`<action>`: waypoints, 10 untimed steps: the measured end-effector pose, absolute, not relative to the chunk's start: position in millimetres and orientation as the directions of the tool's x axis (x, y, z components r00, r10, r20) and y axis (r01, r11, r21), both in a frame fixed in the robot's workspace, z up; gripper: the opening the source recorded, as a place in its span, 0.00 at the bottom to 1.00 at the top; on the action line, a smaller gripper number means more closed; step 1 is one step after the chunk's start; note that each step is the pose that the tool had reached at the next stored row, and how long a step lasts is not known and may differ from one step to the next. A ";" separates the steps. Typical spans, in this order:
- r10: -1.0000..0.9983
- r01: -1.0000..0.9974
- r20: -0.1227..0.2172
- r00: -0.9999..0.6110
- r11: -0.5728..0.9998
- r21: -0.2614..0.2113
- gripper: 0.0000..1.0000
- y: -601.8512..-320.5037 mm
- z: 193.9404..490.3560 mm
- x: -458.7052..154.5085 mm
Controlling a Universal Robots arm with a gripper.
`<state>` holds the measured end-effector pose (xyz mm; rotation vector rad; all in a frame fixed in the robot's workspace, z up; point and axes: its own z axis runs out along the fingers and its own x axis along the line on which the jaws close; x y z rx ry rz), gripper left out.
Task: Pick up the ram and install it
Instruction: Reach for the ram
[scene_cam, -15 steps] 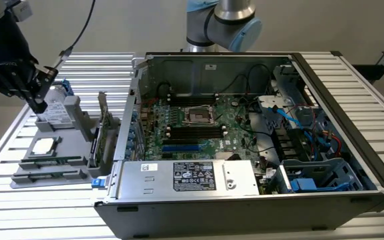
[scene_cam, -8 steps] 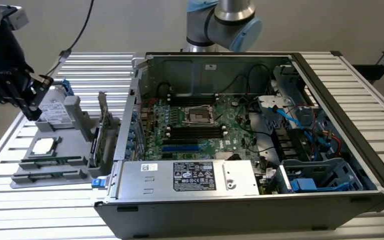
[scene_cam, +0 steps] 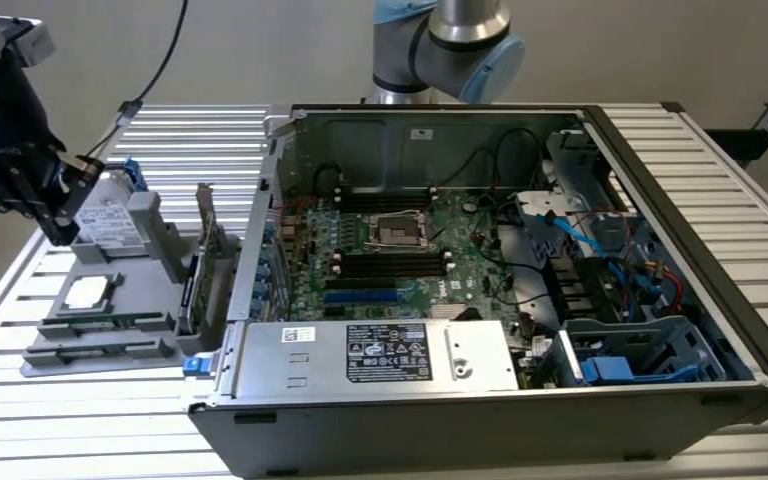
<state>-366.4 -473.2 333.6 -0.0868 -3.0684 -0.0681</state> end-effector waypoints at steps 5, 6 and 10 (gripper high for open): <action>0.049 0.052 0.072 -0.996 0.998 0.042 0.10 -473.6 333.2 -366.7; 0.049 0.052 0.072 -0.996 0.998 0.042 0.10 -473.7 333.2 -366.7; 0.049 0.052 0.072 -0.996 0.998 0.042 0.10 -473.7 333.2 -366.7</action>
